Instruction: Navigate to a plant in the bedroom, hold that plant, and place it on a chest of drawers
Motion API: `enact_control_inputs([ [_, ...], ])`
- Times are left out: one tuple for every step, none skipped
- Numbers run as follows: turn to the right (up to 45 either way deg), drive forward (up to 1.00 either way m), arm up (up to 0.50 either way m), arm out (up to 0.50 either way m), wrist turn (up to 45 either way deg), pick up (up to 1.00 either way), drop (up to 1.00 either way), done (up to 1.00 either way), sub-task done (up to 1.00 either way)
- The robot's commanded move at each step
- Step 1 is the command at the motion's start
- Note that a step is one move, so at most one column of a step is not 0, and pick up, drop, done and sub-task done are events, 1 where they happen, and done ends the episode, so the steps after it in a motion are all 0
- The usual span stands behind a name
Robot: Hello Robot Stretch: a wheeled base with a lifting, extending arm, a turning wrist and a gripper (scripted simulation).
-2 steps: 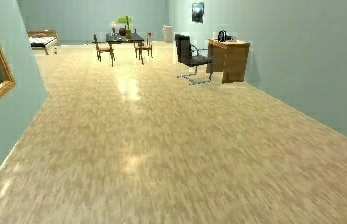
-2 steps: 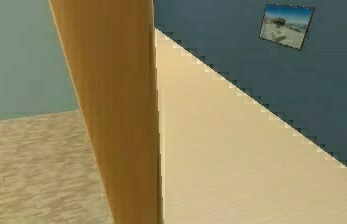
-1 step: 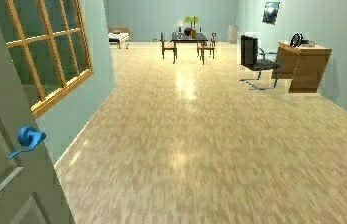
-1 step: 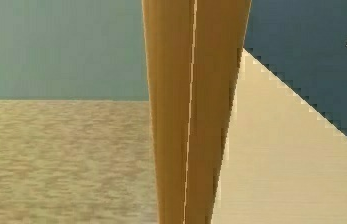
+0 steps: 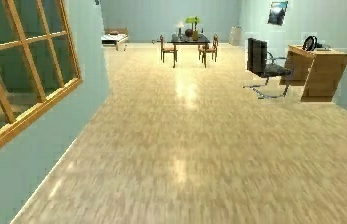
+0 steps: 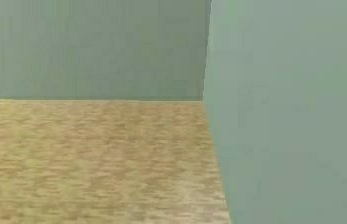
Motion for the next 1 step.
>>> enact_control_inputs([
  [0.0,1.00,0.00,0.00,0.0,0.00,0.00,0.00,0.00],
])
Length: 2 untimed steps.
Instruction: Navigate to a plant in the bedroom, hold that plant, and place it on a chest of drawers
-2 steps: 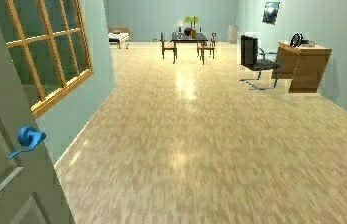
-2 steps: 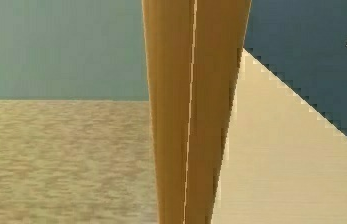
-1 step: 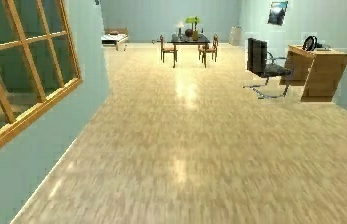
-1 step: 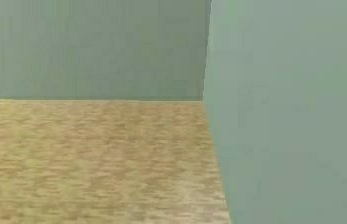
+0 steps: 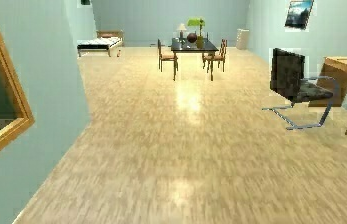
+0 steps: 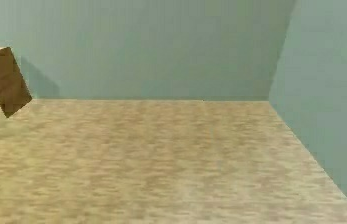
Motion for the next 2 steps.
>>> enact_control_inputs([
  [0.0,1.00,0.00,0.00,0.0,0.00,0.00,0.00,0.00],
  [3.0,0.00,0.00,0.00,0.0,0.00,0.00,0.00,0.00],
])
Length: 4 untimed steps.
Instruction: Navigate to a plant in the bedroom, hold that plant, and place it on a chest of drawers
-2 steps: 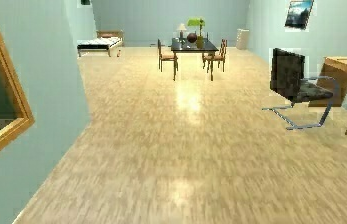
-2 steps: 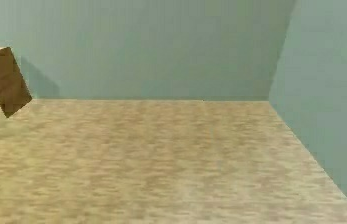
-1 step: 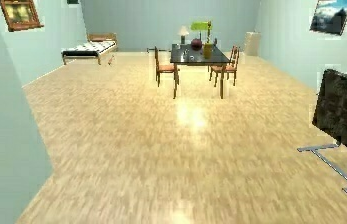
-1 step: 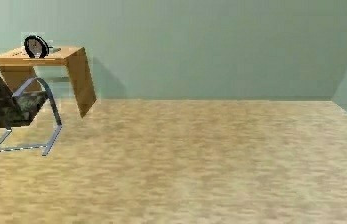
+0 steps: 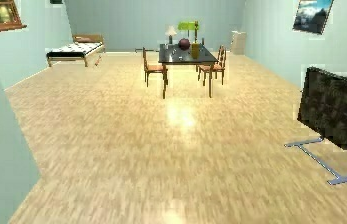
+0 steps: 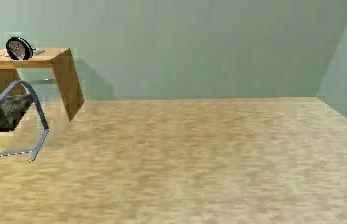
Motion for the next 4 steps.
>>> enact_control_inputs([
  [0.0,1.00,0.00,0.00,0.0,0.00,0.00,0.00,0.00],
  [0.0,1.00,0.00,0.00,0.0,0.00,0.00,0.00,0.00],
  [0.0,0.65,0.00,0.00,0.0,0.00,0.00,0.00,0.00],
  [-45.0,0.00,0.00,0.00,0.0,0.00,0.00,0.00,0.00],
])
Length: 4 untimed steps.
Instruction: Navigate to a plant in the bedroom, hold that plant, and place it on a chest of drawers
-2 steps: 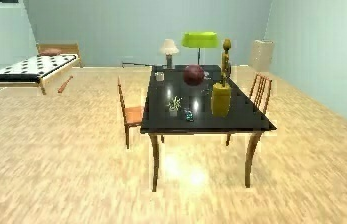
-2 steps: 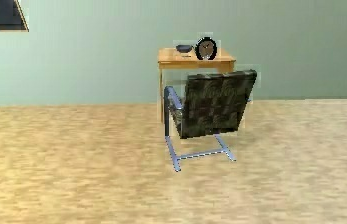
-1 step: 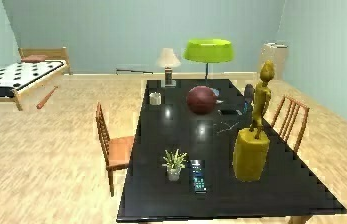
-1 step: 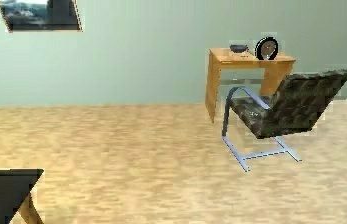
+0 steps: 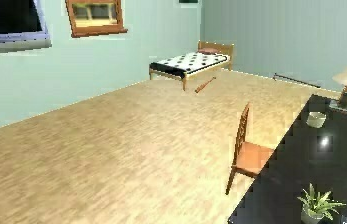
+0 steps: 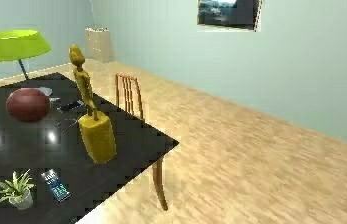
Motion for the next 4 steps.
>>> enact_control_inputs([
  [-39.0,0.00,0.00,0.00,0.0,0.00,0.00,0.00,0.00],
  [0.0,0.00,0.50,0.00,0.0,0.00,0.00,0.00,0.00],
  [0.0,0.00,0.26,0.00,0.0,0.00,0.00,0.00,0.00],
  [0.0,0.00,0.00,0.46,0.0,0.00,0.00,0.00,0.00],
])
